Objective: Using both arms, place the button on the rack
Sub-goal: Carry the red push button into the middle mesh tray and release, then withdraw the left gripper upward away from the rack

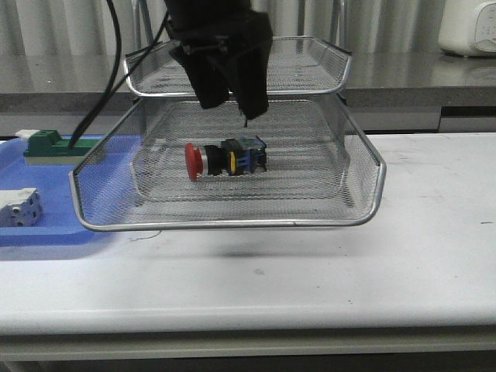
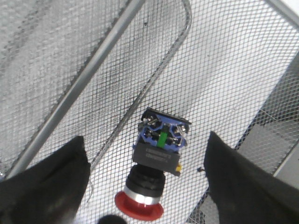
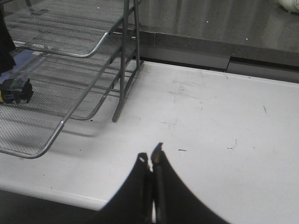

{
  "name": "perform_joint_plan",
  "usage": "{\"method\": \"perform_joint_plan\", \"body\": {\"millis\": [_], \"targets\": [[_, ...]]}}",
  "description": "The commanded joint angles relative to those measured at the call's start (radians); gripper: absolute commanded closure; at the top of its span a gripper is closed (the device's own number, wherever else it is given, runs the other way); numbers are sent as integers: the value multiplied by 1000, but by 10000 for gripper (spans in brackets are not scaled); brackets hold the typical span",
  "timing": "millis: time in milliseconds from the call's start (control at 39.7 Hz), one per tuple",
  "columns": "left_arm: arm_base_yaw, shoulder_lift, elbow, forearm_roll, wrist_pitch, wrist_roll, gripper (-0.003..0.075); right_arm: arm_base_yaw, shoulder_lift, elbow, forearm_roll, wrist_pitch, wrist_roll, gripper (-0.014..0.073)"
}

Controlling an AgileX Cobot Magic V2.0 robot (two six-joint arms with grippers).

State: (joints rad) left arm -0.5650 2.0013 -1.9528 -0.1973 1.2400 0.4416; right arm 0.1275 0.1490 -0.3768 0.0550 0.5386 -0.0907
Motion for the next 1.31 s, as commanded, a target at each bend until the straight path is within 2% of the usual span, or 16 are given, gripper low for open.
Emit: {"method": "perform_joint_plan", "body": {"millis": [0, 101, 177, 303, 504, 630, 857, 1034, 1286], "targets": [[-7, -124, 17, -13, 53, -18, 227, 2, 11, -25, 1, -81, -3, 704], [-7, -206, 103, 33, 53, -18, 274, 2, 11, -25, 1, -81, -3, 704], [5, -265, 179, 87, 53, -22, 351, 2, 11, -25, 1, -81, -3, 704], [56, -361, 287, 95, 53, -25, 491, 2, 11, -25, 1, -81, -3, 704], [212, -519, 485, 4, 6, -30, 741, 2, 11, -25, 1, -81, -3, 704], [317, -651, 649, -16, -110, -30, 739, 2, 11, -25, 1, -81, -3, 704], [479, -923, 950, -114, -405, -37, 739, 2, 11, -25, 1, -81, -3, 704], [498, -1165, 1186, -134, -637, -37, 739, 2, 11, -25, 1, -81, -3, 704], [498, -1532, 1416, -133, -791, -37, 739, 2, 11, -25, 1, -81, -3, 704]]}}
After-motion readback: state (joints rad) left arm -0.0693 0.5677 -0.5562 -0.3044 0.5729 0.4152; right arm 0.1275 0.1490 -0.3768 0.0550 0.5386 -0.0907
